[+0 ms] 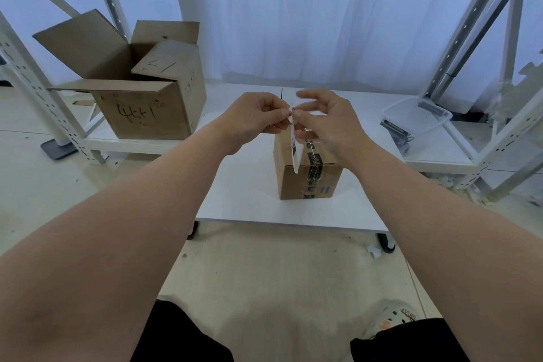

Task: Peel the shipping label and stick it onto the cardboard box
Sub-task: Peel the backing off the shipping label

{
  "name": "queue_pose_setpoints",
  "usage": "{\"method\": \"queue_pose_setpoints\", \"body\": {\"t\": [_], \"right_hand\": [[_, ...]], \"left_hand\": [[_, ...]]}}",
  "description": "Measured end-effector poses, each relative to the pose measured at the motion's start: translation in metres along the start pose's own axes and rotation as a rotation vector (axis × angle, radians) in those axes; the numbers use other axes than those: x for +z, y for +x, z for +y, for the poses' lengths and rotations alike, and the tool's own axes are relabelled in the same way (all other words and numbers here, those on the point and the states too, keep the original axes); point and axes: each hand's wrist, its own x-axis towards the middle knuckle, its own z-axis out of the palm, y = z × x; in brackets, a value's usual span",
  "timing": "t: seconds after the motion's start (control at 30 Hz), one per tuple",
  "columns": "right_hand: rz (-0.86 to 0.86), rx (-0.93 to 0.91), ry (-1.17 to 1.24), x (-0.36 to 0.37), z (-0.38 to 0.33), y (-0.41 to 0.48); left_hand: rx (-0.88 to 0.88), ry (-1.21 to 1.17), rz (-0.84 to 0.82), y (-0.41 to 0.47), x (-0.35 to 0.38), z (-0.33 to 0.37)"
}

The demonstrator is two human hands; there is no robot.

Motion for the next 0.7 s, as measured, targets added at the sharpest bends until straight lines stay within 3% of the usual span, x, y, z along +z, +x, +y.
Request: {"method": "queue_pose_setpoints", "body": {"t": [0.2, 0.7], "right_hand": [[-0.045, -0.186, -0.335, 0.001, 0.002, 0.003], [-0.079, -0.095, -0.184, 0.003, -0.006, 0.000]], "left_hand": [[0.040, 0.158, -0.008, -0.001, -0.003, 0.007], [-0.032, 0.054, -0.118, -0.005, -0.014, 0.011]]}}
